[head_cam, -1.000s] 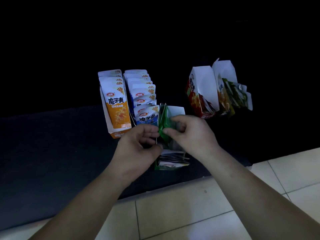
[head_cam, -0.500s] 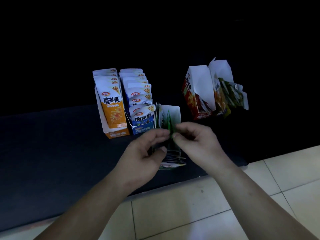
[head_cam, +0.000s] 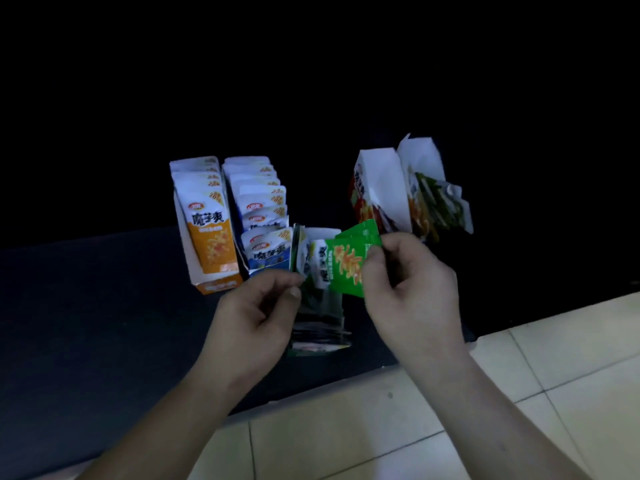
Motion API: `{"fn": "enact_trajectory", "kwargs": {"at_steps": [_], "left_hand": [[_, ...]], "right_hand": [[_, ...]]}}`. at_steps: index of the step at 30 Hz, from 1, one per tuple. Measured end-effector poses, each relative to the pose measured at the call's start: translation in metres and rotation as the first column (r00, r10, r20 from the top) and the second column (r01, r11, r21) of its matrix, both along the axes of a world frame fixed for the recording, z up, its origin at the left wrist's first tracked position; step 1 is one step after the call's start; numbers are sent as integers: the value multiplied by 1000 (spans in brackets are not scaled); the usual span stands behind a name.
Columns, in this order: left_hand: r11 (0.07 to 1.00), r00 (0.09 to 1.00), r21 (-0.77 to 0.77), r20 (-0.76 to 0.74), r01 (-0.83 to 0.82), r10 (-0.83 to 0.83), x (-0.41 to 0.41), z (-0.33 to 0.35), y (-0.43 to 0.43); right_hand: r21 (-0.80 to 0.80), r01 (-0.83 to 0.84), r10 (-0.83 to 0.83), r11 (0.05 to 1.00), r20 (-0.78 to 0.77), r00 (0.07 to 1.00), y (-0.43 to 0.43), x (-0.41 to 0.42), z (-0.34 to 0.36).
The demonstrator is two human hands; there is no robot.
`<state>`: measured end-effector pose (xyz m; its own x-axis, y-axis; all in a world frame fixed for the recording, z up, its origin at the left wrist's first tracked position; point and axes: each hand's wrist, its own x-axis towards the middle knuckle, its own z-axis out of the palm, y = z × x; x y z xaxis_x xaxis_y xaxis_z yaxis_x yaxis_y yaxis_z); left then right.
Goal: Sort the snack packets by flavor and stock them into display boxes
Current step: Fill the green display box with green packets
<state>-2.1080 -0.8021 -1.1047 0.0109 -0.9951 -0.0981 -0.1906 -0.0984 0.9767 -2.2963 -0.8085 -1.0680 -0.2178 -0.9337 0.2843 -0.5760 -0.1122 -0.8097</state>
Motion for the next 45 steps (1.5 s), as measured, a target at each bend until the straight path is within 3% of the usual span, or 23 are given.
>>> {"fn": "enact_trajectory", "kwargs": {"at_steps": [3, 6, 9, 12, 14, 19, 22, 26, 31, 34, 36, 41, 45], "left_hand": [[998, 997, 56, -73, -36, 40, -8, 17, -10], [987, 991, 158, -136, 32, -10, -14, 32, -17], [981, 956, 193, -278, -37, 91, -10, 34, -19], [975, 881, 218, -453, -39, 136, -6, 34, -18], [978, 850, 208, -515, 2, 108, -5, 36, -18], [955, 822, 286, -524, -76, 223, -7, 34, -19], [938, 758, 346, -606, -22, 241, -8, 34, -16], [939, 673, 330, -674, -95, 305, -3, 39, -21], [977, 797, 173, -569, -127, 204, 6, 50, -25], [992, 911, -15, -397, -129, 112, 11, 53, -33], [996, 966, -86, -259, -21, -2, 11, 53, -37], [982, 976, -14, -111, 187, -187, 8, 37, -26], [982, 981, -5, -50, 188, -188, 9, 27, -18]], "right_hand": [[-4, 64, -60, 998, 260, 964, 5, 4, 15], [98, 72, -117, 993, 608, 785, 5, 9, 21], [147, 70, -154, 987, 718, 679, 5, 12, 16], [189, 24, -160, 982, 752, 640, 6, 15, 12], [223, -33, -146, 974, 736, 661, 5, 17, 12], [187, -14, -120, 982, 682, 722, 7, 19, 12], [121, -4, -72, 993, 621, 781, 11, 21, 14], [145, -149, 40, 978, 570, 820, 16, 28, 12], [179, -145, 43, 973, 476, 879, 10, 28, 1], [197, -103, -6, 975, 487, 873, 3, 20, 0], [212, -76, -32, 974, 465, 885, -1, 14, 0], [192, -295, 148, 936, 547, 824, 2, 11, 3], [211, -267, 141, 940, 471, 870, 3, 13, -4]]}}
